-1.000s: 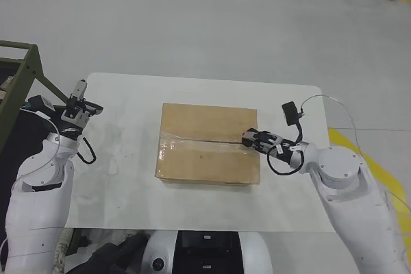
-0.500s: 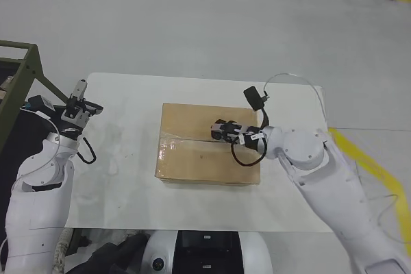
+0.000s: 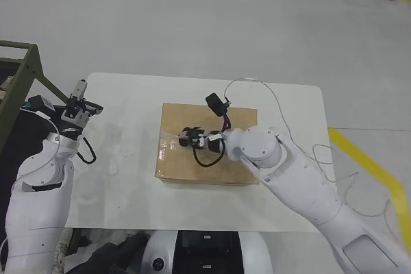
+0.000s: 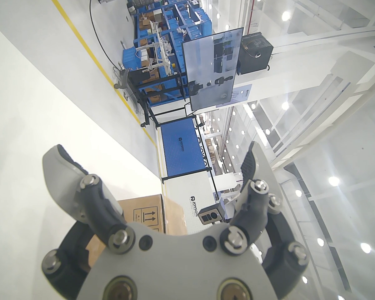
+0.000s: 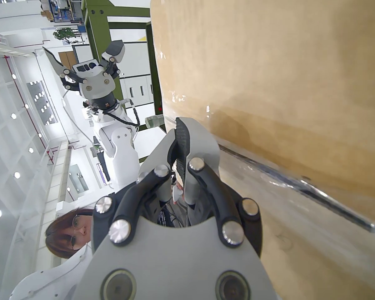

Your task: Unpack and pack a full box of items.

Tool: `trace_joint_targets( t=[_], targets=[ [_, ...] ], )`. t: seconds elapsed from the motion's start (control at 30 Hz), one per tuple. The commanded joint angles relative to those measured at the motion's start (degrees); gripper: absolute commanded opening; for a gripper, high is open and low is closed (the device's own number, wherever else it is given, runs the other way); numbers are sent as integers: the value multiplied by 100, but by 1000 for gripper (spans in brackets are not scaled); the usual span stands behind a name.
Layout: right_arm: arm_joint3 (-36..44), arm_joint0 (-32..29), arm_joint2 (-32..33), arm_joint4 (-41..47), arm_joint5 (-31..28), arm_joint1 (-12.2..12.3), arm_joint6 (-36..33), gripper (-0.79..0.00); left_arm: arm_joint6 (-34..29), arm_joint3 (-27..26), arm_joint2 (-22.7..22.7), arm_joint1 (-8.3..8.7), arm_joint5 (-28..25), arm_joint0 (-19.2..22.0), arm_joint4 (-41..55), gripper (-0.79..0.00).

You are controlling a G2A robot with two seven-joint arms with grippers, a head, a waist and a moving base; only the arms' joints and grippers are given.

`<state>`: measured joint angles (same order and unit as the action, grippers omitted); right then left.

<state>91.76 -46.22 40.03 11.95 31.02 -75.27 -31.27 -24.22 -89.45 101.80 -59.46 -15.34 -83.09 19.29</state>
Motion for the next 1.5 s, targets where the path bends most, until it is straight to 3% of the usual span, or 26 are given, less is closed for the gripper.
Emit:
trace_joint_targets(
  t=[0.0, 0.97, 1.2, 1.47],
  targets=[
    [-71, 68, -80, 31, 25, -53, 42, -785, 0, 0, 0, 0, 0, 0, 0, 0],
    [-1399, 799, -794, 482, -255, -848, 140, -785, 0, 0, 0, 0, 0, 0, 0, 0],
    [-1195, 564, -571, 338, -218, -795, 151, -785, 0, 0, 0, 0, 0, 0, 0, 0],
    [-554, -107, -25, -30, 48, -532, 176, -785, 0, 0, 0, 0, 0, 0, 0, 0]
  ],
)
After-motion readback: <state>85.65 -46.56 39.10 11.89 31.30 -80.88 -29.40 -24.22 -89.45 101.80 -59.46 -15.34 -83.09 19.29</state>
